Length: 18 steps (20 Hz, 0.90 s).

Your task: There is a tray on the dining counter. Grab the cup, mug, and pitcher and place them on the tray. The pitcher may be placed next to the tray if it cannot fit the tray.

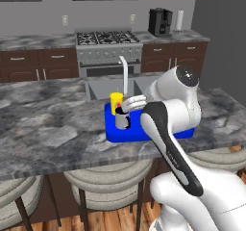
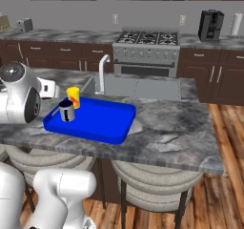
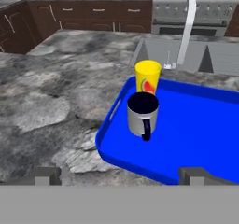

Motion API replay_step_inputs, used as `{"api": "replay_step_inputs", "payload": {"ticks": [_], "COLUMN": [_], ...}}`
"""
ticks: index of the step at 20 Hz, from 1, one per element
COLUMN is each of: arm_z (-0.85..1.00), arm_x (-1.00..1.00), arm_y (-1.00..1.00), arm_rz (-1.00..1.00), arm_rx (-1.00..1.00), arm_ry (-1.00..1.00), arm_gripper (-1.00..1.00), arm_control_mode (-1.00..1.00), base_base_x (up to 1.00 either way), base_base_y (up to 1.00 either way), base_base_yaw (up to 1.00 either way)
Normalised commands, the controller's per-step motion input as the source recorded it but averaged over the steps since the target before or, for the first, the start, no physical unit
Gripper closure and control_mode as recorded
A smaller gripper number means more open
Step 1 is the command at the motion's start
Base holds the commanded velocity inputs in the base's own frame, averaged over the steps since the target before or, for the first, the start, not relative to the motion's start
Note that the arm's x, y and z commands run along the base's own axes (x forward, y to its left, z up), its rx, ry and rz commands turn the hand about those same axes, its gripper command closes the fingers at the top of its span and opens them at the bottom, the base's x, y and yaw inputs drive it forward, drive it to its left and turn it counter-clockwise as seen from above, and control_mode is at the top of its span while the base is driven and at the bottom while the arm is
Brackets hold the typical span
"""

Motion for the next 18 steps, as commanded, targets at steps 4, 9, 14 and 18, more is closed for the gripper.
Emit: {"api": "replay_step_inputs", "payload": {"ticks": [4,9,14,18], "arm_z": [0.34,0.41,0.31,0.13], "arm_x": [-0.61,-0.75,-0.73,-0.62], "arm_y": [-0.14,-0.30,-0.44,-0.32], "arm_rz": [0.00,-0.01,-0.06,-0.08], "arm_rx": [-0.03,0.00,-0.01,-0.07], "arm_ry": [0.00,0.00,0.01,0.00], "arm_gripper": [-1.00,-1.00,-1.00,-1.00], "arm_control_mode": [-1.00,-1.00,-1.00,-1.00], "base_base_x": [0.00,0.00,0.00,0.00], "base_base_y": [0.00,0.00,0.00,0.00], "base_base_yaw": [0.00,0.00,0.00,0.00]}}
